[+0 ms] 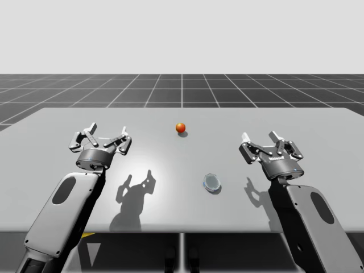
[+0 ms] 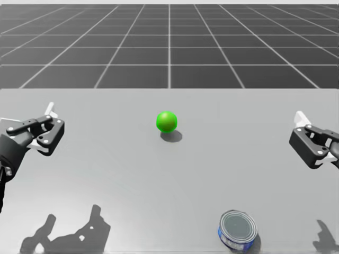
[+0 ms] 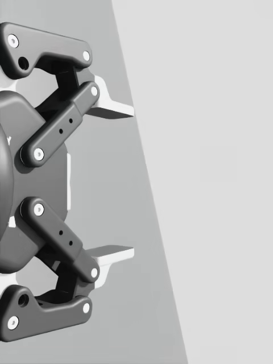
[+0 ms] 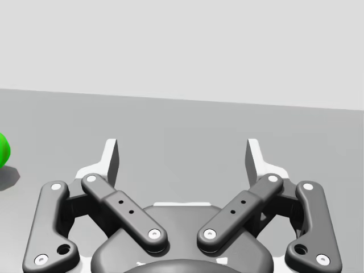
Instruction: Watch the red light. When it turns green, pick up the object.
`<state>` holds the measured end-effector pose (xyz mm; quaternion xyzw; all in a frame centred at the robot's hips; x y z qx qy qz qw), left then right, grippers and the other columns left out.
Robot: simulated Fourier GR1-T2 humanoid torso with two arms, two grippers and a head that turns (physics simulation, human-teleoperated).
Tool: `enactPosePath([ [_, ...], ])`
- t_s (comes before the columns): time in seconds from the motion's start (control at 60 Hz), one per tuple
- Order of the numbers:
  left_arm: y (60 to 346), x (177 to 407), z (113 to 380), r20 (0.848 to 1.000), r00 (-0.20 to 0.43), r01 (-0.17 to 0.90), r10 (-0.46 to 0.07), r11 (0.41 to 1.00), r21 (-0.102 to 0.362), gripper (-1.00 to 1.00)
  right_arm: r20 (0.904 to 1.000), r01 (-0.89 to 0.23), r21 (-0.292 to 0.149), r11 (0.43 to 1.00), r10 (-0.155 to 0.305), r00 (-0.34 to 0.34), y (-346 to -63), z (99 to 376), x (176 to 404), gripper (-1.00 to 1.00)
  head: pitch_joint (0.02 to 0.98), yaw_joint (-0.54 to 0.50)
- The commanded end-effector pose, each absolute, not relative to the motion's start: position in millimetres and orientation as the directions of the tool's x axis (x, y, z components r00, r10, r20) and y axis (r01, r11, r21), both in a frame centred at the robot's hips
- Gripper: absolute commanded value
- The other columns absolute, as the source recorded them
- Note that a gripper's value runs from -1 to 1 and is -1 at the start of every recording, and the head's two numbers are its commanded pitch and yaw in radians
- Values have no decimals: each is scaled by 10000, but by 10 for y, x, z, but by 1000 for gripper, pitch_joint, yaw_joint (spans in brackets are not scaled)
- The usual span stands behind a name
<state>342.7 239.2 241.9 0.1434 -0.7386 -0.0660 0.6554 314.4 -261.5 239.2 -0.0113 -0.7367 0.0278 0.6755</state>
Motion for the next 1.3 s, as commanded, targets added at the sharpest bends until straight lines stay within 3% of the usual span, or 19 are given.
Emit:
enactPosePath([
  [0.017,2392,3429,2418,9492,-997,-1252,-2984,9502,2855,-1000,9949,-205,-548,9983,529,-854,-2615,2389,3147,-1000,627,-13],
  [0.417,2374,3430,2429,9507,-963,-1079,-2949,9526,2845,-1000,9950,-216,-602,9980,583,-808,-2612,2378,3168,-1000,861,-189],
  [0.733,2351,3431,2436,9523,-972,-1022,-2893,9547,2796,-1000,9959,-362,-487,9982,457,-779,-2593,2377,3177,-1000,904,-219],
  [0.783,2350,3433,2435,9523,-964,-1019,-2895,9546,2799,-1000,9945,-531,-676,9963,630,-842,-2577,2384,3160,-1000,902,-216],
  [0.9,2343,3432,2432,9538,-937,-993,-2856,9559,2764,-1000,9987,-1464,-190,9890,119,-490,-2526,2401,3014,-1000,908,-221],
  [1.05,2339,3425,2431,9545,-929,-973,-2834,9566,2746,-1000,9948,-2263,-1022,9687,1001,-207,-2470,2375,2774,-1000,908,-225],
  [1.167,2330,3421,2422,9544,-901,-965,-2847,9563,2761,-1000,9929,-2983,-1095,9482,1186,125,-2438,2316,2565,-1000,910,-223],
  [1.3,2323,3427,2416,9539,-892,-945,-2865,9558,2783,-1000,9936,-4033,-683,9125,987,550,-2410,2247,2302,-1000,913,-225],
])
